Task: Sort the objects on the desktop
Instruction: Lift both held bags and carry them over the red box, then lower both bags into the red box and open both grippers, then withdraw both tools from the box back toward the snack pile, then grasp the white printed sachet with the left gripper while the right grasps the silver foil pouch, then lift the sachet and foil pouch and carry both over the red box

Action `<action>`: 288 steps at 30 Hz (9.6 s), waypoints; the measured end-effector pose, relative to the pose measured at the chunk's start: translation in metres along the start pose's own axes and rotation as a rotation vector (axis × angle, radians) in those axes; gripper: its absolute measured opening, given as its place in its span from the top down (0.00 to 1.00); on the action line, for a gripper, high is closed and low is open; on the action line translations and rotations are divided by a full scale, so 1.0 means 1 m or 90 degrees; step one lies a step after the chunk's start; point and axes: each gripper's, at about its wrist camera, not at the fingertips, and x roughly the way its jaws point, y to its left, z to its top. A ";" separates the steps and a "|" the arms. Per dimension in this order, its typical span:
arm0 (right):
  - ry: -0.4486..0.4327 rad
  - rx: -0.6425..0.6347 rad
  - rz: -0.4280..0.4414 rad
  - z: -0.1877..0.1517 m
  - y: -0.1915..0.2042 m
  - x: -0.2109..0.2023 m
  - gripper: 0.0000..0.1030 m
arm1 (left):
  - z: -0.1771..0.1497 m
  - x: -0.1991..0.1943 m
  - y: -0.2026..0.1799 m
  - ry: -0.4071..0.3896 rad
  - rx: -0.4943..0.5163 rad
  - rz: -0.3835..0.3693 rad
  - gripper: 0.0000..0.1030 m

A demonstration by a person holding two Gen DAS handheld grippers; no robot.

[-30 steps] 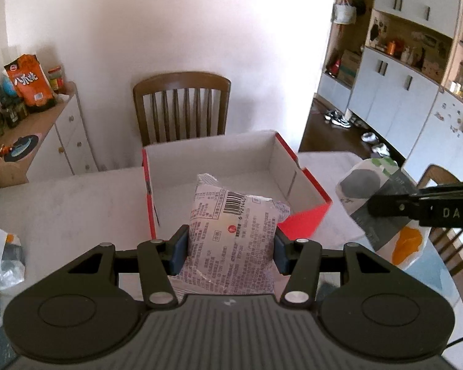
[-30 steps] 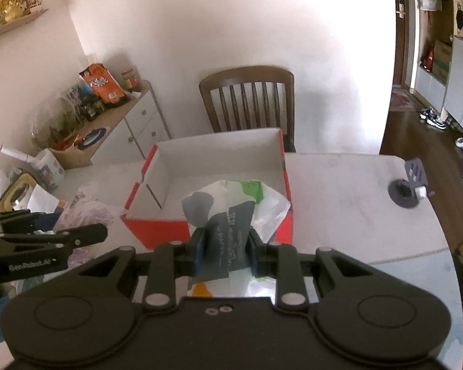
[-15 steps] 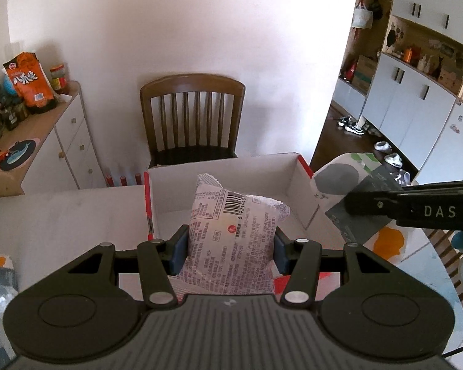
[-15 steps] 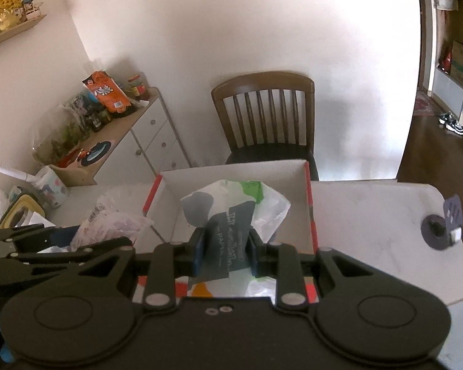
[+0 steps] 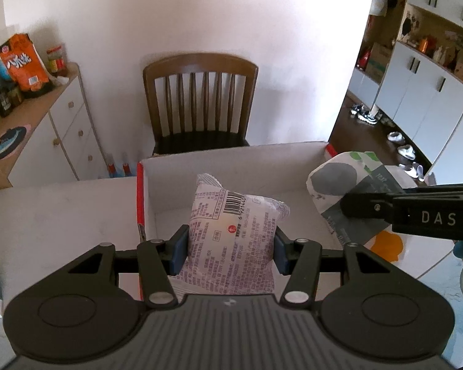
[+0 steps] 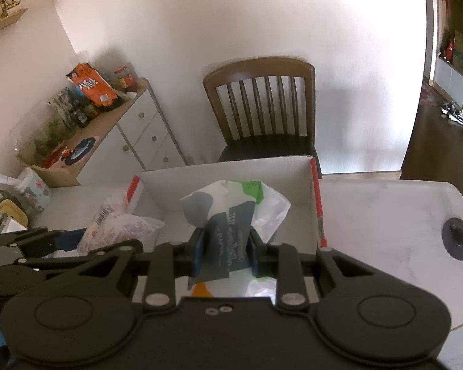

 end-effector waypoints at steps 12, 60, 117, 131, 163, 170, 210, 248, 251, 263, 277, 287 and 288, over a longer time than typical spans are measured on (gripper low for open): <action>0.045 -0.032 -0.011 -0.006 0.002 0.049 0.73 | -0.008 0.049 0.009 0.060 0.035 0.005 0.49; 0.138 -0.025 -0.065 -0.028 -0.008 0.094 0.60 | -0.002 0.085 0.008 0.200 0.079 -0.042 0.39; -0.027 -0.079 0.013 -0.113 0.066 -0.132 0.37 | -0.076 -0.152 -0.002 0.000 0.045 -0.086 0.00; -0.028 -0.061 -0.004 -0.166 0.073 -0.148 0.36 | -0.124 -0.178 0.011 -0.016 0.041 -0.080 0.00; 0.091 -0.061 -0.046 -0.269 0.064 -0.102 0.36 | -0.215 -0.129 0.045 0.080 0.021 -0.054 0.00; 0.115 -0.088 -0.056 -0.274 0.066 -0.087 0.36 | -0.223 -0.109 0.051 0.105 0.022 -0.051 0.00; 0.204 -0.455 0.083 -0.261 0.064 -0.069 0.34 | -0.229 -0.056 0.056 0.161 0.048 -0.072 0.00; 0.169 -0.190 0.110 -0.259 0.023 -0.056 0.60 | -0.223 -0.057 0.079 0.129 -0.079 -0.100 0.69; 0.164 -0.185 0.106 -0.259 0.024 -0.059 0.63 | -0.219 -0.060 0.080 0.129 -0.076 -0.094 0.72; 0.143 -0.177 0.086 -0.258 0.029 -0.074 0.68 | -0.219 -0.081 0.086 0.093 -0.073 -0.094 0.93; 0.113 -0.166 0.075 -0.247 0.034 -0.099 0.68 | -0.217 -0.107 0.089 0.066 -0.085 -0.110 1.00; 0.086 -0.154 0.062 -0.236 0.037 -0.112 0.68 | -0.200 -0.132 0.077 0.024 -0.074 -0.120 1.00; 0.081 -0.155 0.061 -0.234 0.038 -0.114 0.68 | -0.198 -0.134 0.076 0.020 -0.072 -0.123 1.00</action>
